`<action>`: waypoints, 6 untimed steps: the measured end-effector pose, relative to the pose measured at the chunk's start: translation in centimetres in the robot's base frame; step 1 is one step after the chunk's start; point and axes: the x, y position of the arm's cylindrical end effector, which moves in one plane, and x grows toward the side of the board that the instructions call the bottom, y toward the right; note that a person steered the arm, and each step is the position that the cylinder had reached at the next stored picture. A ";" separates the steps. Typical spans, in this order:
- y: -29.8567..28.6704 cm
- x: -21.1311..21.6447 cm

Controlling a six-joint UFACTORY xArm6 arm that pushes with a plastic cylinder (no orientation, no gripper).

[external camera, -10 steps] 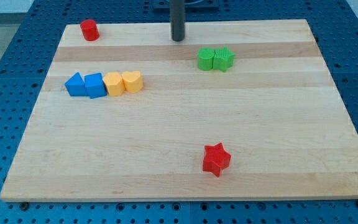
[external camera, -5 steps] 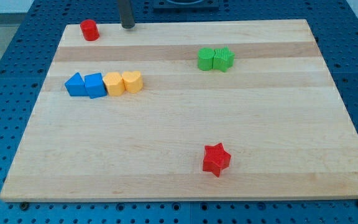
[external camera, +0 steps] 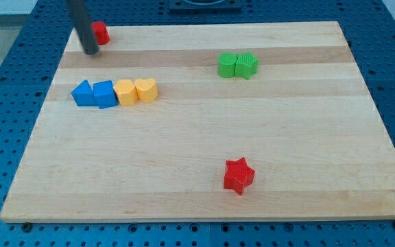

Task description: Place the arm on top of the red circle

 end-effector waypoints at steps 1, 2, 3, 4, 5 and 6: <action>-4.1 0.6; -4.1 0.6; -4.2 -0.9; -4.2 -4.4; -4.0 -5.6; -2.4 -6.3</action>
